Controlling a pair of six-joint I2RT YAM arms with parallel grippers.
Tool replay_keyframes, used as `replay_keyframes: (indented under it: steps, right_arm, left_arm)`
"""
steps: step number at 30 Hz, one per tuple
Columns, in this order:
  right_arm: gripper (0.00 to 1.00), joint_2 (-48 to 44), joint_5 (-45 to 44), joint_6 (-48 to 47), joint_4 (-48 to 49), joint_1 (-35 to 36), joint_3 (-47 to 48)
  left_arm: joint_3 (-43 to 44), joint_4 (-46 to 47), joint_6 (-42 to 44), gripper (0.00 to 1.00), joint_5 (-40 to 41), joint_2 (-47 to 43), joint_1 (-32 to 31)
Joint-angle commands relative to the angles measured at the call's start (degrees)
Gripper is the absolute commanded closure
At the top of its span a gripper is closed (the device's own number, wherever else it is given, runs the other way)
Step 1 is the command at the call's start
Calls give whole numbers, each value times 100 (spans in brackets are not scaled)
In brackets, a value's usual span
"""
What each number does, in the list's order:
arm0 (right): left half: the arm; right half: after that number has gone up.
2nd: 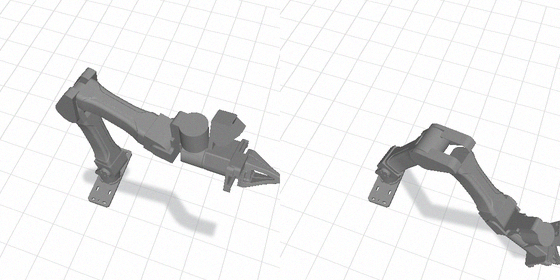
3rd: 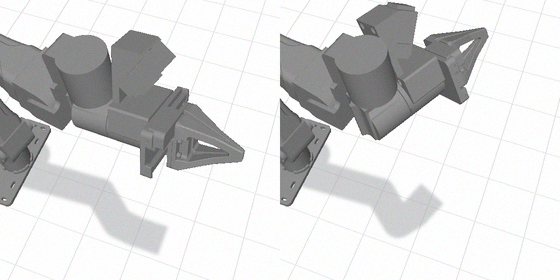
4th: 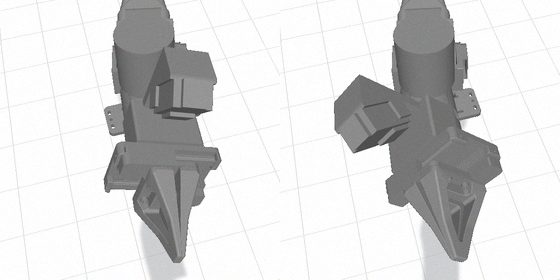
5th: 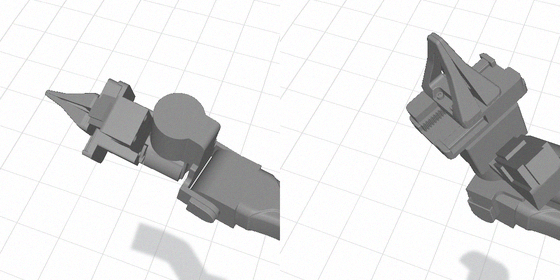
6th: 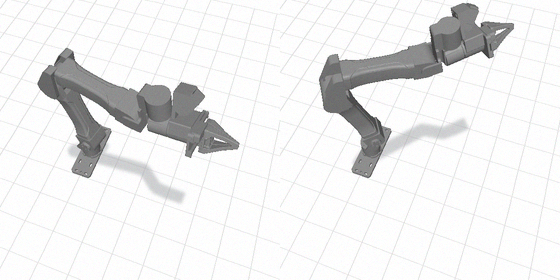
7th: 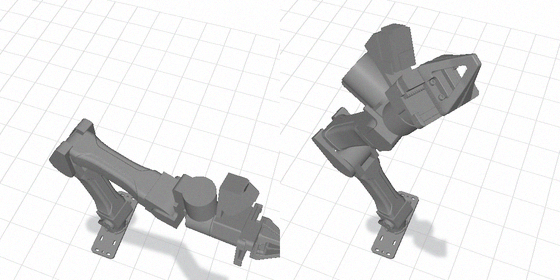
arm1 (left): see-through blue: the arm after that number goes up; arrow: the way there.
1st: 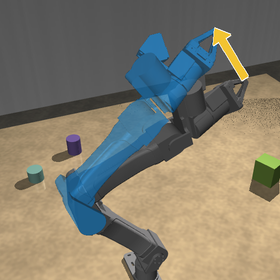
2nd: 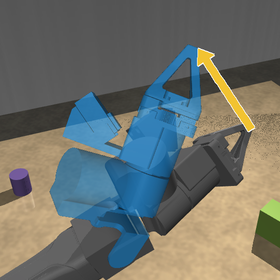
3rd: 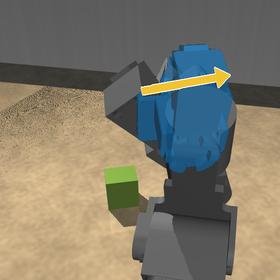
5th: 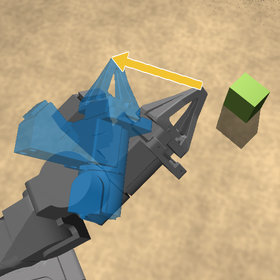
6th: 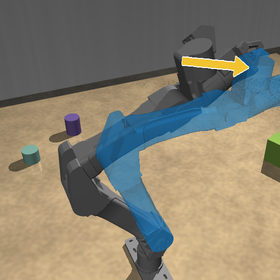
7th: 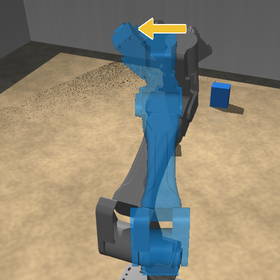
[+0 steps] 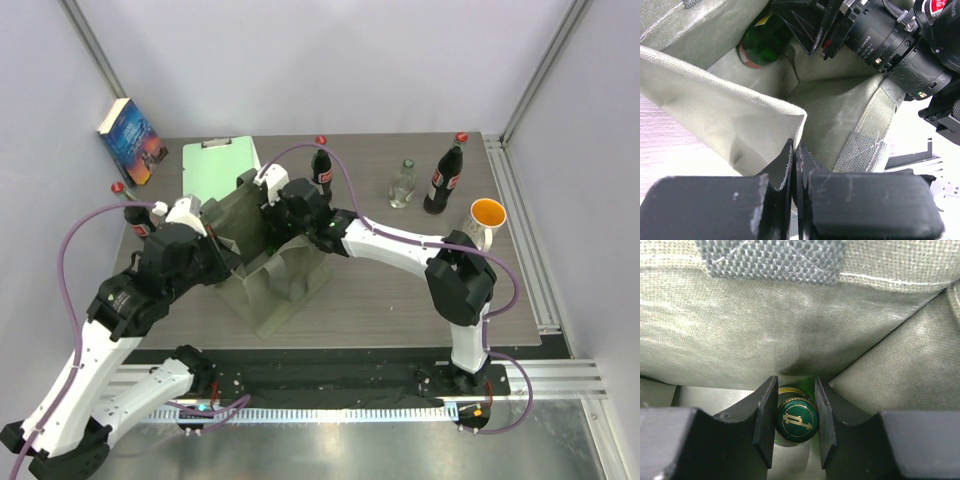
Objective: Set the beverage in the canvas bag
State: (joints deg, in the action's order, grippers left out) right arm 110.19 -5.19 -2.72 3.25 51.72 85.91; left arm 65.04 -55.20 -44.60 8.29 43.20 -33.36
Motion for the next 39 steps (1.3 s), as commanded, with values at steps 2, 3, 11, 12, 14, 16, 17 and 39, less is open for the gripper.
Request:
replay_keyframes:
  steps: [2,3,11,12,14,16,17,39]
  right_arm:
    - [79,-235,-360,-141,502,-171,-109]
    - [78,-235,-369,-132,502,-180,-127]
    - [66,-156,-316,-53,326,-189,-206]
    - [65,-156,-298,-53,282,-189,-197]
    - [62,-165,-324,-62,238,-189,-171]
    - [59,-217,-360,-53,212,-189,-180]
    - [58,-226,-377,-44,194,-189,-171]
    - [46,-745,-456,-71,-720,-189,312]
  left_arm:
    - [-43,-96,-14,100,-241,-110,-21]
    - [-52,-79,-14,100,-249,-110,-21]
    - [-123,0,-31,100,-320,-110,-21]
    - [-131,9,-31,100,-320,-110,-21]
    - [-123,9,-23,100,-311,-93,-21]
    - [-88,9,-23,100,-320,-84,-21]
    - [-79,9,-23,100,-320,-92,-21]
    - [-79,-26,-66,100,-285,-119,-21]
